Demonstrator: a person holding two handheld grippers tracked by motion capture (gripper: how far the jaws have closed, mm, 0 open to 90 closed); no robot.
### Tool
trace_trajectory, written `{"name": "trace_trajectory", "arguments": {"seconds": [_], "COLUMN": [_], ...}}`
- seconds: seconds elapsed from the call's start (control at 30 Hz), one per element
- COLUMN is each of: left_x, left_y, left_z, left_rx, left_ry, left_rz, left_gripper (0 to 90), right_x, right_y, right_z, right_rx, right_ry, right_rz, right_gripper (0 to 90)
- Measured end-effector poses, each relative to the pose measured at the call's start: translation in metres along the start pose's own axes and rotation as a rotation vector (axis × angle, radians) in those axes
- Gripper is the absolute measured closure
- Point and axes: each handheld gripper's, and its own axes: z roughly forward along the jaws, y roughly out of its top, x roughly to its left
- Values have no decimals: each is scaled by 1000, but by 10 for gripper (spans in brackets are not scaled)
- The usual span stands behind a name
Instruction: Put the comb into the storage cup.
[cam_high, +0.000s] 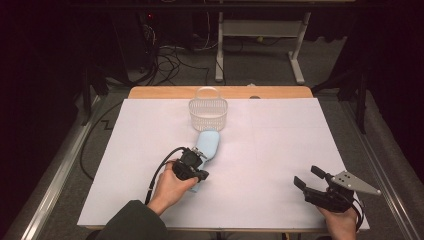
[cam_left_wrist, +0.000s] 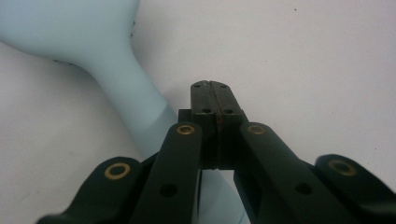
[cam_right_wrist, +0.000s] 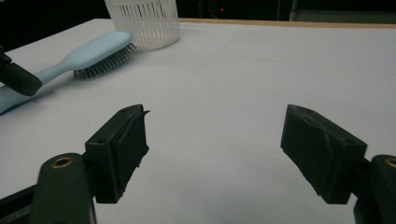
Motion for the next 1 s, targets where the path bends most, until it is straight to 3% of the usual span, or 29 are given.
{"name": "trace_trajectory", "arguments": {"seconds": [1.0], "left_x": [18], "left_y": [-11], "left_z": [-11], "left_rx": [19], "left_ry": [60], "left_rz": [-23], "left_gripper": [900], "right_x": [0], "right_y": [0], "right_z": [0], "right_rx": [-1], "right_ry": [1], "right_rz": [2], "right_gripper": [232]}}
